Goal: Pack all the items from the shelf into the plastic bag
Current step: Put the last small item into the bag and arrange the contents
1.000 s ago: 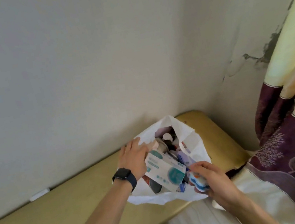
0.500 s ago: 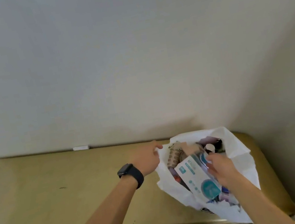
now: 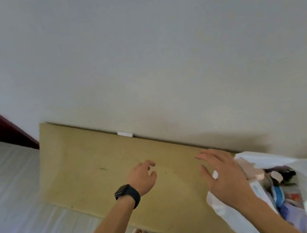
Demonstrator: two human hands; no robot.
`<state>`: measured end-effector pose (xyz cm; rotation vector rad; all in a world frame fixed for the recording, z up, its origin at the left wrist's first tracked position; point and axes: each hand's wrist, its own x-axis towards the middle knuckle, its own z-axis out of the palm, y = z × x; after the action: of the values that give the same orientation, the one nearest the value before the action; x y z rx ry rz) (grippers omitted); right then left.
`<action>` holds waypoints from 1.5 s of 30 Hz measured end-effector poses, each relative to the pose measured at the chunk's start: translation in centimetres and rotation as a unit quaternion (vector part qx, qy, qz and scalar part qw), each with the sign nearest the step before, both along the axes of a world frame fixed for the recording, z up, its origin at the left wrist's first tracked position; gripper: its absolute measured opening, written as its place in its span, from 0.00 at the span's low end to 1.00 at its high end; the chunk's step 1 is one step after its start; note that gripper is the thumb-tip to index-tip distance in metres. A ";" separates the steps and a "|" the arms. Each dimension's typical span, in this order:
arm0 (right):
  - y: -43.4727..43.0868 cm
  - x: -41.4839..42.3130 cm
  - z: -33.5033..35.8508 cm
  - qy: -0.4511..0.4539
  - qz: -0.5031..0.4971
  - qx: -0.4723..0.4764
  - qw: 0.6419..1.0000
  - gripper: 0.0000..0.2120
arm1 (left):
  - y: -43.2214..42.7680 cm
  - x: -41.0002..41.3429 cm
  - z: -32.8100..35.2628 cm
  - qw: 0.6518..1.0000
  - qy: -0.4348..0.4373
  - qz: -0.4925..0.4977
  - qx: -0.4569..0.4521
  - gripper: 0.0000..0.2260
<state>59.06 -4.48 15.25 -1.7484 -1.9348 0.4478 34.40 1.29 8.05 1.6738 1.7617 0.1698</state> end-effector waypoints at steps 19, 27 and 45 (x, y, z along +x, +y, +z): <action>27.4 -30.6 -18.3 0.019 -0.177 -0.400 0.899 0.51 | 8.3 -28.3 -16.4 0.961 0.161 0.060 -0.215 0.52; 33.0 -37.6 -21.9 0.048 -0.399 -0.393 0.827 0.60 | 8.3 -28.8 -17.8 0.966 0.142 0.062 -0.207 0.54; 25.2 -33.5 -17.5 0.206 -0.218 -0.273 0.914 0.43 | 8.2 -28.9 -17.2 0.968 0.131 0.059 -0.204 0.54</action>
<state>25.60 20.76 -2.30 -2.1269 -1.1364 1.1602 5.52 9.45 -9.13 1.3379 1.9303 -0.3565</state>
